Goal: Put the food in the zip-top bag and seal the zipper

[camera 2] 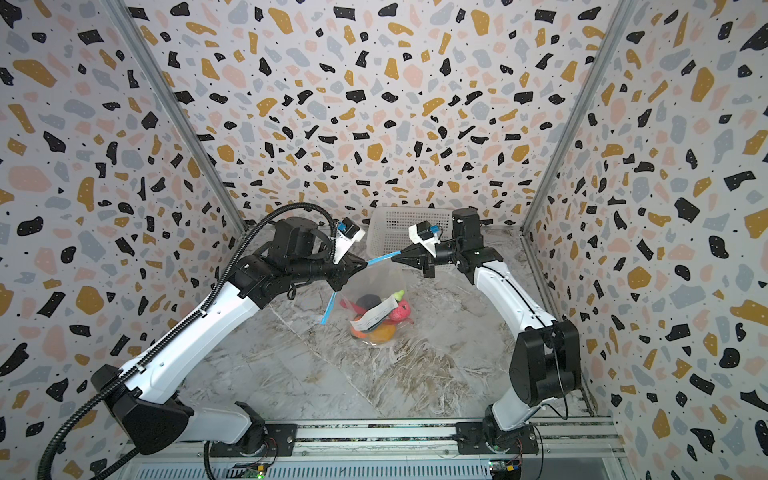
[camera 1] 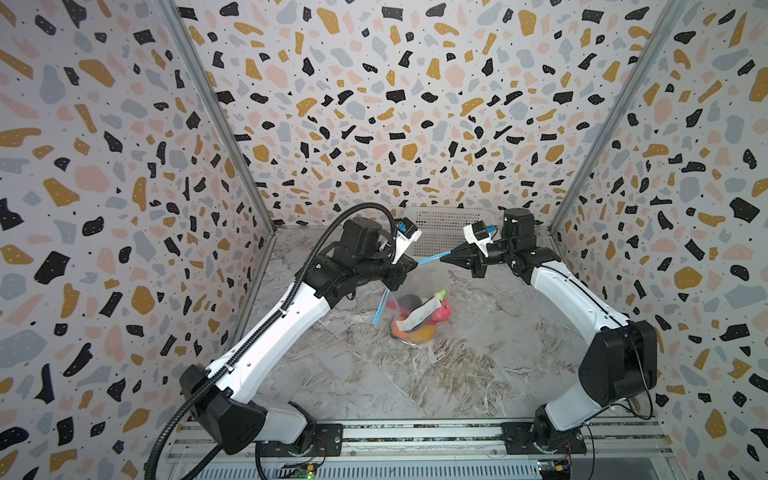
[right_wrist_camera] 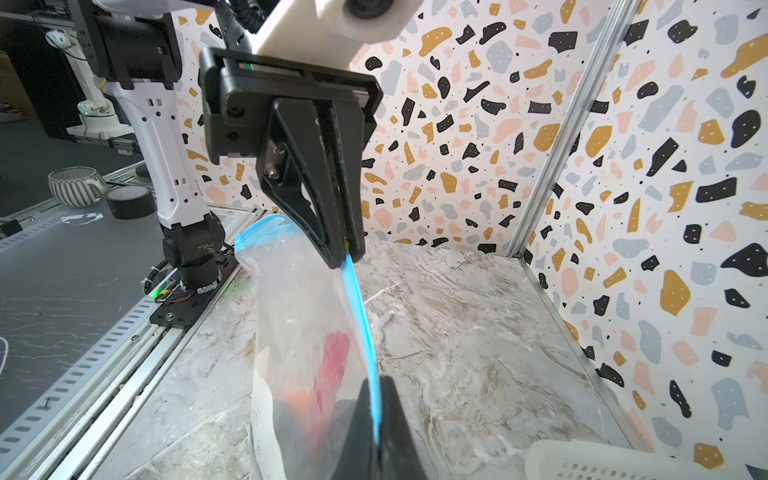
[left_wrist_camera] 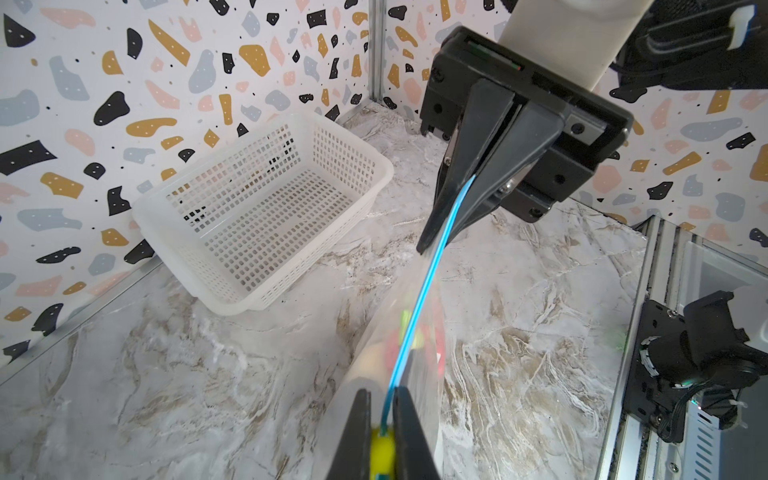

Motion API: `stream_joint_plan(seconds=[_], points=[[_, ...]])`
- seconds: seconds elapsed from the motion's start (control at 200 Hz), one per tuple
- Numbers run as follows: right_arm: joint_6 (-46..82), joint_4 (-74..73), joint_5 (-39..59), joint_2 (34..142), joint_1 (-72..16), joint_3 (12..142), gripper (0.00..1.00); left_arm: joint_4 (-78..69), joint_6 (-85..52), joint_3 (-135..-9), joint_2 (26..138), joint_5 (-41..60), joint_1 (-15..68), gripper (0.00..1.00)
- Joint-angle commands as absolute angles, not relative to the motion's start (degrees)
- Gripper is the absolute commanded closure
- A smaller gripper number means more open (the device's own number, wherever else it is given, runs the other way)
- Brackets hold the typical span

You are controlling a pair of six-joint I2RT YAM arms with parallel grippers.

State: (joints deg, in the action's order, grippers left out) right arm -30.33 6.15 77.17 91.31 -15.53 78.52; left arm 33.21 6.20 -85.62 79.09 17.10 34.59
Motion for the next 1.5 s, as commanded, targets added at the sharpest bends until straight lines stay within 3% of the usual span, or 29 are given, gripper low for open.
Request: stream_joint_plan(seconds=[0.0, 1.492], points=[[-28.62, 3.65, 77.29, 87.76, -12.41, 79.01, 1.0, 39.12, 5.35, -84.15, 76.4, 12.45, 33.05, 1.0], [-17.18, -5.72, 67.51, 90.04, -7.65, 80.69, 1.0, 45.56, 1.07, -74.64, 69.81, 16.34, 33.15, 1.0]])
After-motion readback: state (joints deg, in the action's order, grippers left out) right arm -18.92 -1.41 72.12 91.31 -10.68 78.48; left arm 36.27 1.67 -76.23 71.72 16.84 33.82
